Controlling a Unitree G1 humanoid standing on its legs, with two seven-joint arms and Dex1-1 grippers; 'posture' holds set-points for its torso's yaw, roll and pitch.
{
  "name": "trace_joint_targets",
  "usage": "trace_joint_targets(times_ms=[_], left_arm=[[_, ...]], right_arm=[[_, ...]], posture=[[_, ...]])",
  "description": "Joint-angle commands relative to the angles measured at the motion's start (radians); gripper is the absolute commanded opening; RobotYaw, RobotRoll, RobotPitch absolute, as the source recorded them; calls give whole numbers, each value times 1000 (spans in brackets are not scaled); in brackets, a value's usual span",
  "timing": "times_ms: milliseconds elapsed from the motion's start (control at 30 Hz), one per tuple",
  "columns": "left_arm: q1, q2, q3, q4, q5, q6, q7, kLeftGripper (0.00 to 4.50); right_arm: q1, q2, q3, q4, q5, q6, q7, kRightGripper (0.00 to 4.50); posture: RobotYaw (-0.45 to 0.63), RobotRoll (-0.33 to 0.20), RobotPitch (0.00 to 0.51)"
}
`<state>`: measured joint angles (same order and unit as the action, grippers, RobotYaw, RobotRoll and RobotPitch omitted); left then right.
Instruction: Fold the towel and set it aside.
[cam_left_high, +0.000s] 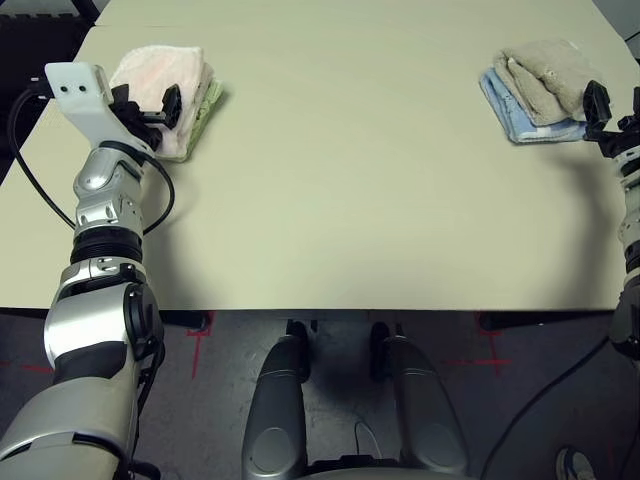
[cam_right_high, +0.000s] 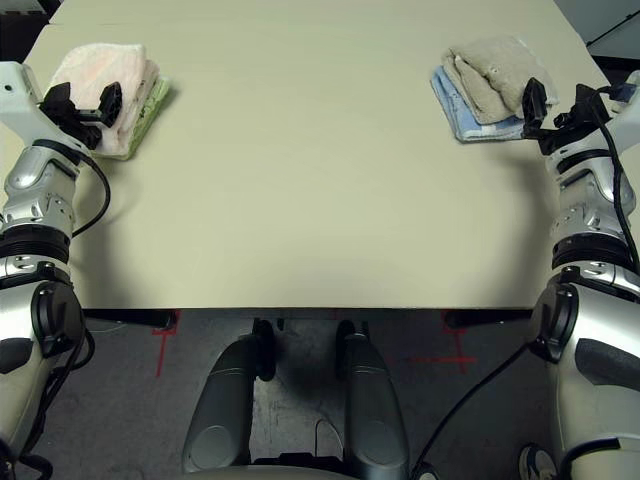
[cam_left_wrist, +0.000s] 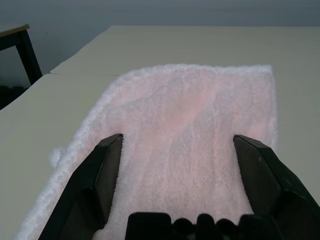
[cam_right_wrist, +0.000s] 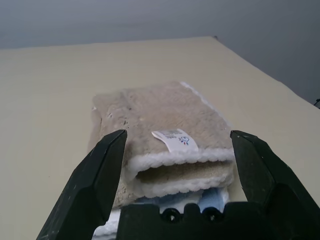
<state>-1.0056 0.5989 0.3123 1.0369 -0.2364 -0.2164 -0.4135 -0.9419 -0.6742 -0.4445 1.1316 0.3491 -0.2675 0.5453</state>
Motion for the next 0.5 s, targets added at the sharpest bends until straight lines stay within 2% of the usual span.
trace_joint_targets(times_ms=[33, 500], left_arm=[[7, 0, -3, 25, 10, -7, -15, 4472], [34, 11, -1, 28, 9, 8, -62, 4472]], right_arm=[[24, -18, 9, 23, -19, 10, 10, 4500], [34, -26, -18, 34, -6, 3, 42, 4500]], posture=[[-33, 0, 284], [-27, 0, 282]])
